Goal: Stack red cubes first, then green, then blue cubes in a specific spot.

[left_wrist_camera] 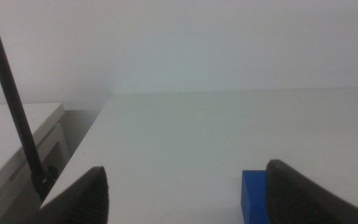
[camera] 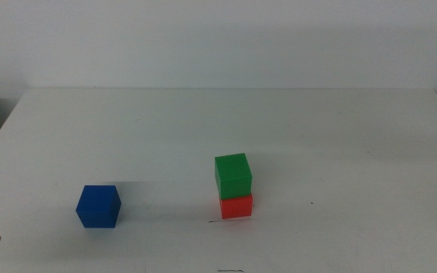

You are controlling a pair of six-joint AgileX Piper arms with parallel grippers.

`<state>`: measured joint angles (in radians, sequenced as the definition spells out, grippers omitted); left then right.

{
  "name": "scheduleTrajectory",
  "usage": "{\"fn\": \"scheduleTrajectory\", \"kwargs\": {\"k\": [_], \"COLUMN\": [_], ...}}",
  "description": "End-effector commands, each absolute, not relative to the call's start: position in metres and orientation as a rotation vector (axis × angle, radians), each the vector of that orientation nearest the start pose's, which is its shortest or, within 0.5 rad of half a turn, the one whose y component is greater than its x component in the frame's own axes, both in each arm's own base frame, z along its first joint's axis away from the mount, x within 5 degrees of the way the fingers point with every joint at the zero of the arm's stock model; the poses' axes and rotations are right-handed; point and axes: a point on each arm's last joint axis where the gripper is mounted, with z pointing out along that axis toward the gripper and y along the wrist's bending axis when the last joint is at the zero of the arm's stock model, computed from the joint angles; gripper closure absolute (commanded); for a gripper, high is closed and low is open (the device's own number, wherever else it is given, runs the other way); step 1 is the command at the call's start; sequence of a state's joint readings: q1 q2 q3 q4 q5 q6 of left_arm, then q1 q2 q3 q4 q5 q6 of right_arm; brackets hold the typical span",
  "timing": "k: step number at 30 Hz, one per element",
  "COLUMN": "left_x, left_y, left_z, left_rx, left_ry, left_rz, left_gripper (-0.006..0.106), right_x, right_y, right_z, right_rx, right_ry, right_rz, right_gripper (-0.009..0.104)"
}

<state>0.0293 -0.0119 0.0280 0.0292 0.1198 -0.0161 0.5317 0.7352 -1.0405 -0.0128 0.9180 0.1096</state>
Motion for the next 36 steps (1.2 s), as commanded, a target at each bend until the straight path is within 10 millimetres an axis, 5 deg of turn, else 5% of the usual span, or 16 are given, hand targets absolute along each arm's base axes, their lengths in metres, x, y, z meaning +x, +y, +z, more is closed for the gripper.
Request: {"fn": "scheduleTrajectory", "kwargs": {"k": [1,7,15,18,25,36], "left_x": [0.055,0.067,0.134,0.154,0.191,0.246], "left_y": [0.003,0.006,0.003,-0.003,-0.014,-0.054], "left_z": [0.202,0.228,0.3,0.312,0.319,0.302], "left_rx": [-0.037,-0.115,-0.056,-0.003,0.106,0.233], "left_ry": [1.517,1.595,2.079,2.259,2.47,2.624], "left_rz": [0.036,0.021,-0.002,-0.036,-0.063,-0.088], "left_gripper": [0.018,0.018,0.018,0.018,0.018,0.018], "right_x": [0.104,0.105,0.105,0.105,0.105,0.105], "right_y": [0.058,0.059,0.059,0.059,0.059,0.059], "right_z": [0.425,0.425,0.424,0.424,0.424,0.424], "right_rx": [-0.432,-0.432,-0.433,-0.433,-0.433,-0.433], "right_ry": [1.975,1.98,1.98,1.98,1.98,1.98], "right_rz": [0.372,0.375,0.371,0.371,0.371,0.371], "right_gripper": [0.02,0.02,0.02,0.02,0.02,0.02]}}
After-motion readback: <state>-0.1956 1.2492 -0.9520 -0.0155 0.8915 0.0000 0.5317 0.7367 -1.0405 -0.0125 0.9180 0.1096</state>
